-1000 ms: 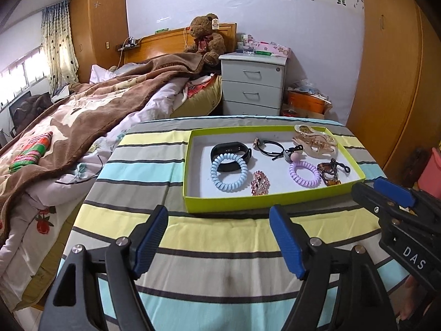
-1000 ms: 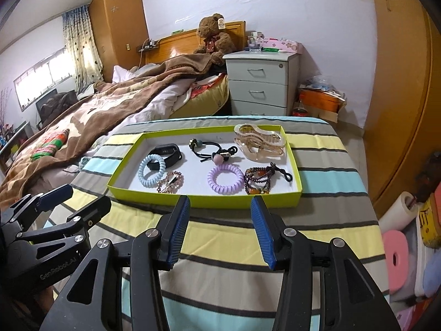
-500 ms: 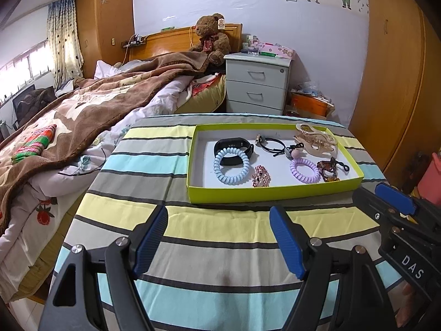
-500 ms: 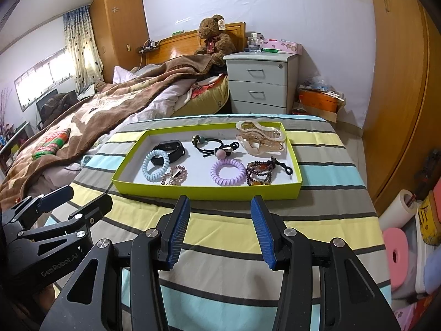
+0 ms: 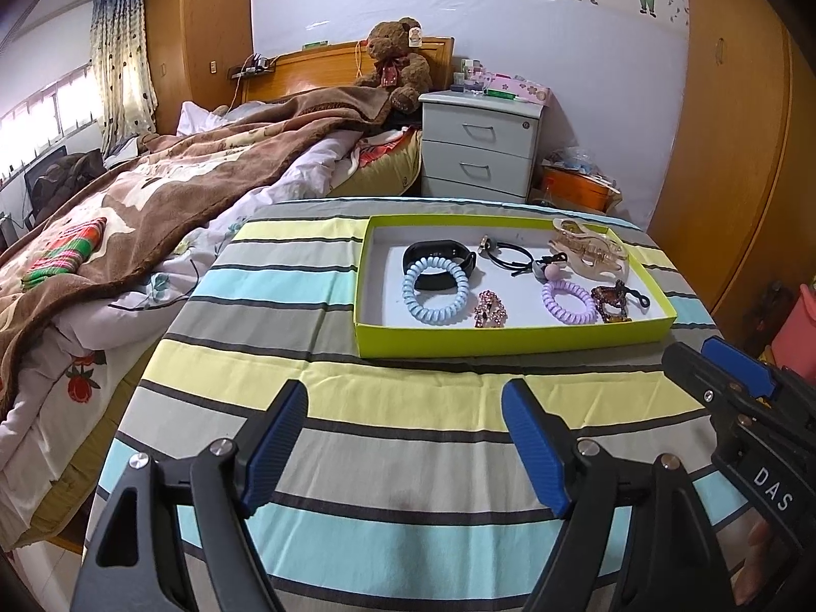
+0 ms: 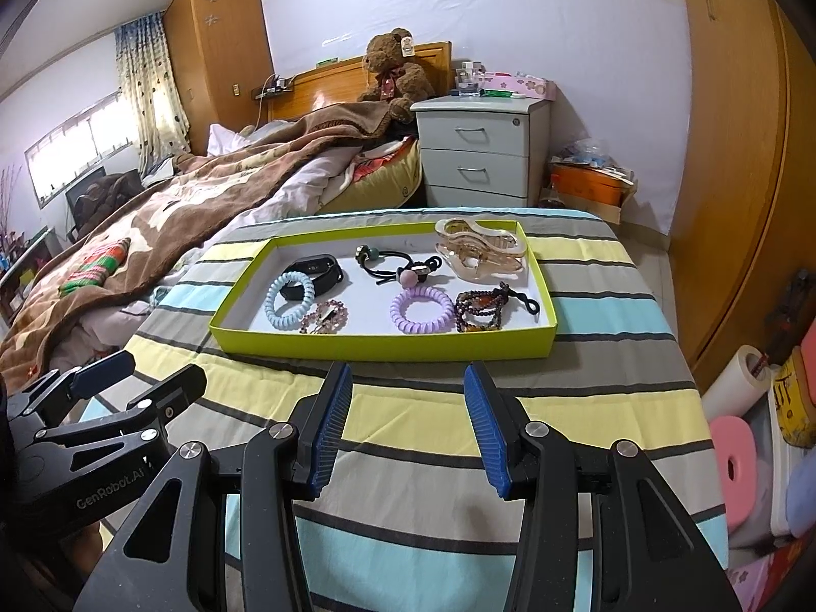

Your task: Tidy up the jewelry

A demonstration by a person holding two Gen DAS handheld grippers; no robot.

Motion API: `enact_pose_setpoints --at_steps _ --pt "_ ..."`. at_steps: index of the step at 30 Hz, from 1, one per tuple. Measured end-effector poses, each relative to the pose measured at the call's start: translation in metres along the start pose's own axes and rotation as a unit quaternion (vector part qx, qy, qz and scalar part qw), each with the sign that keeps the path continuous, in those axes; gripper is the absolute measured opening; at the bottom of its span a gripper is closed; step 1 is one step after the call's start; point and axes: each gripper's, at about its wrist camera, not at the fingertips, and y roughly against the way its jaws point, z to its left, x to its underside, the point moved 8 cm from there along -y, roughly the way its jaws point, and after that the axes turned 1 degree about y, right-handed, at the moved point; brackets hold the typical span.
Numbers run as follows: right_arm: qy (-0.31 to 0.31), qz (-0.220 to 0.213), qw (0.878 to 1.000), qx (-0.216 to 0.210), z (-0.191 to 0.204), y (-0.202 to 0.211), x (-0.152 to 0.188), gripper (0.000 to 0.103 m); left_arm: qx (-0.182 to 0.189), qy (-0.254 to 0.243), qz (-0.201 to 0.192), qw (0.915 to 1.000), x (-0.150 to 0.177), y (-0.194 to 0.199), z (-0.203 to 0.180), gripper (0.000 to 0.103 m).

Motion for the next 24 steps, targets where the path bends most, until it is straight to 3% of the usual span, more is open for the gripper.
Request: enact_pose_setpoints --at_steps 24 --pt "-0.001 -0.001 1.000 0.001 0.0013 0.0015 0.0028 0.047 0.005 -0.001 0.002 1.0000 0.0018 0.0027 0.0000 0.081"
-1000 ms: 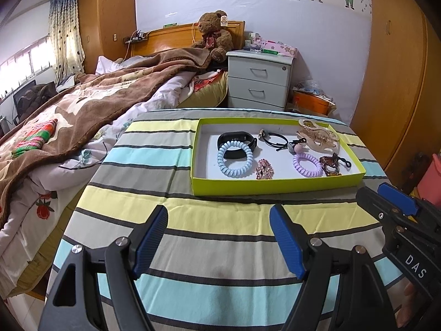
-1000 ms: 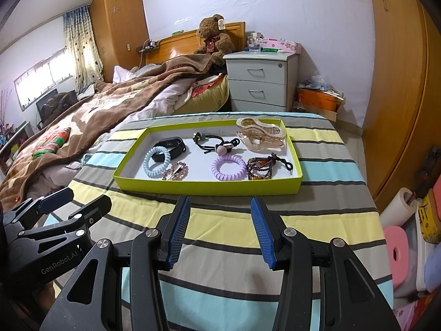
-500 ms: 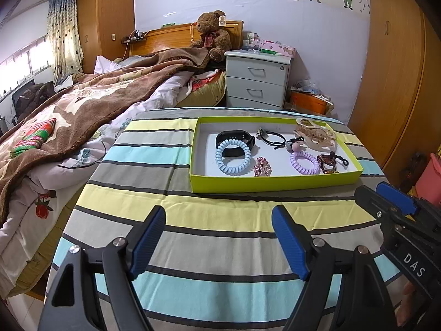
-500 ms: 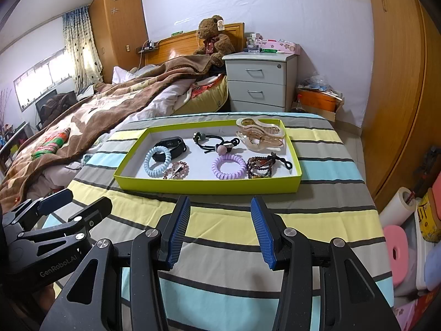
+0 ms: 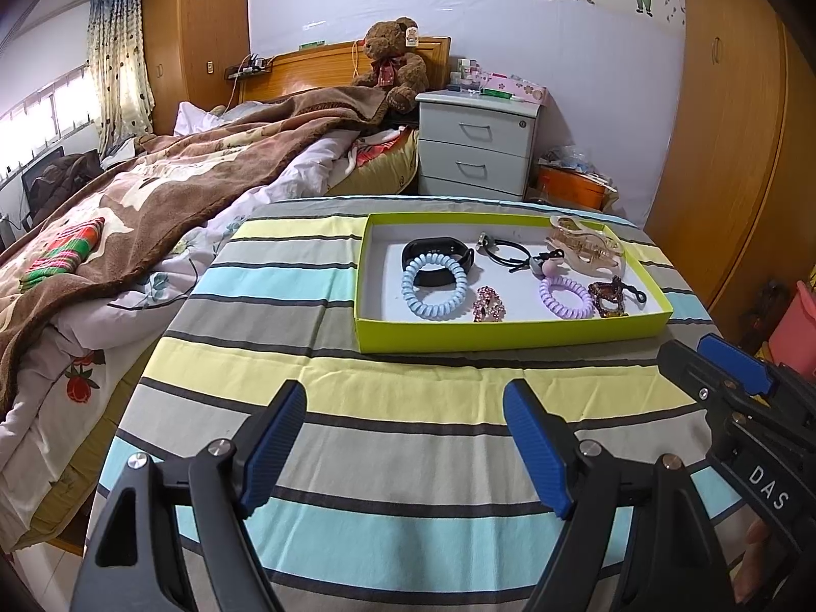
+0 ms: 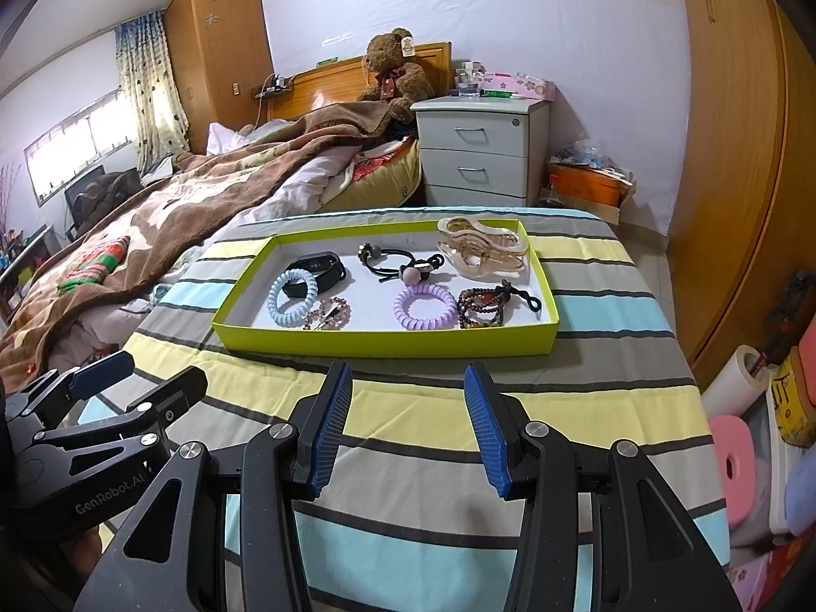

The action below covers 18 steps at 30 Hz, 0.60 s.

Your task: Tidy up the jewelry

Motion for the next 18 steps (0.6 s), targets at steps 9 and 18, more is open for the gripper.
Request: enact_pose_setpoints --at_steps 9,18 --pt "0.000 0.000 1.000 0.000 -0.0001 0.0002 0.0003 0.047 -0.001 0.001 0.001 1.0000 0.0008 0.0010 0.0020 0.081" --pt "-0.001 0.000 1.000 0.001 -0.0007 0.0006 0.0007 0.047 -0.001 0.008 0.002 1.0000 0.0021 0.0012 0.0071 0.081"
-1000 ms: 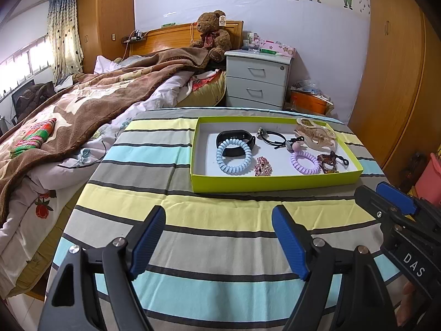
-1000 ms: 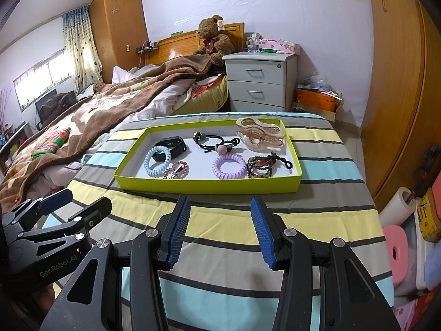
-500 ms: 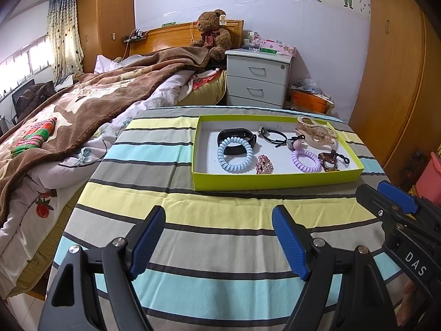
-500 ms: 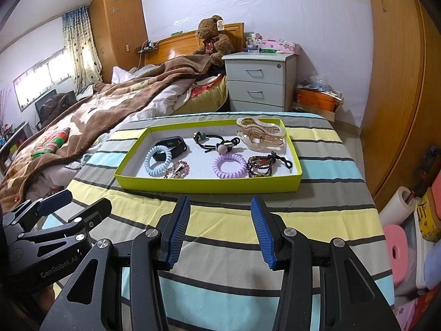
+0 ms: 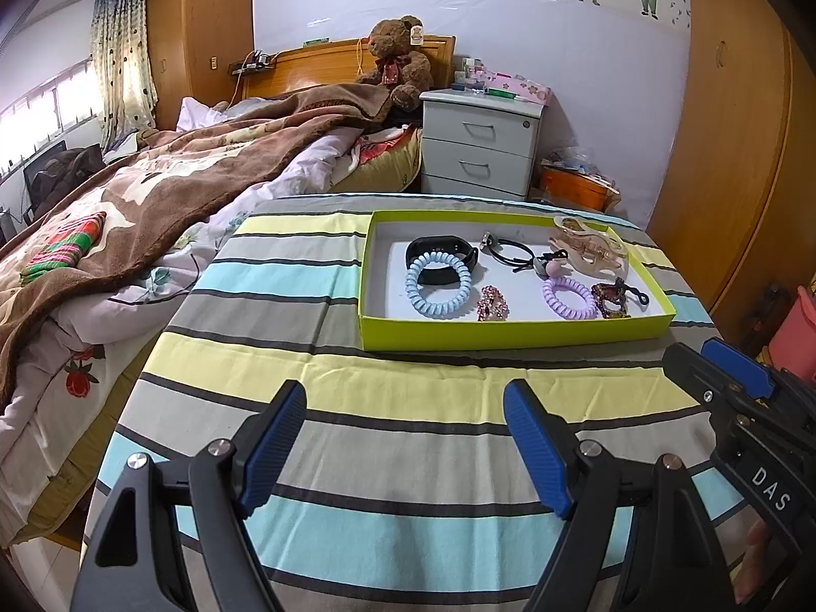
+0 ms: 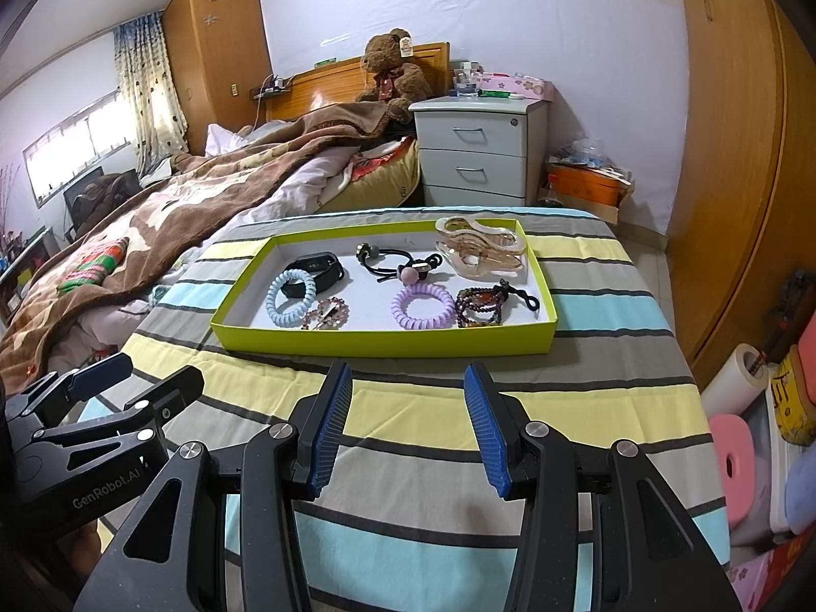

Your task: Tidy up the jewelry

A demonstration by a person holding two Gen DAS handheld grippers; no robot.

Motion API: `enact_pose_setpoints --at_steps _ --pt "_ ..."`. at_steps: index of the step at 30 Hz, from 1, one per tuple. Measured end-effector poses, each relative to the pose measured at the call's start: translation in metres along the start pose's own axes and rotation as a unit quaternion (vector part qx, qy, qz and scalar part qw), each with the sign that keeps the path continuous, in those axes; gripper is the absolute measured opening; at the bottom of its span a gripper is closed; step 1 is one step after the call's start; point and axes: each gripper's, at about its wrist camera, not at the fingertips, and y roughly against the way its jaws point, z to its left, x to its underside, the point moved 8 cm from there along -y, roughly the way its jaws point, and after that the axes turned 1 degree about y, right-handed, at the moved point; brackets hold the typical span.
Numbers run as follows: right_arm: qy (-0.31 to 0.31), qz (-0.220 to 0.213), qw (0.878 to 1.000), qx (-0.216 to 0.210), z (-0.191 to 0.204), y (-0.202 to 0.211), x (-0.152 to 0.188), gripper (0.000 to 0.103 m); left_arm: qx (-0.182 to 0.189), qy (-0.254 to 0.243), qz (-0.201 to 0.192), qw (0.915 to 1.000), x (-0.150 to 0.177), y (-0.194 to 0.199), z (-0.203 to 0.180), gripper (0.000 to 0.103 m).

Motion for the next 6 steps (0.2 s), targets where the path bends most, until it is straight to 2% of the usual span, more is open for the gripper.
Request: enact_pose_setpoints --at_steps 6 --pt "0.000 0.000 1.000 0.000 -0.0001 0.0000 0.0000 0.047 0.000 -0.001 0.001 1.0000 0.0004 0.0003 0.0002 0.081"
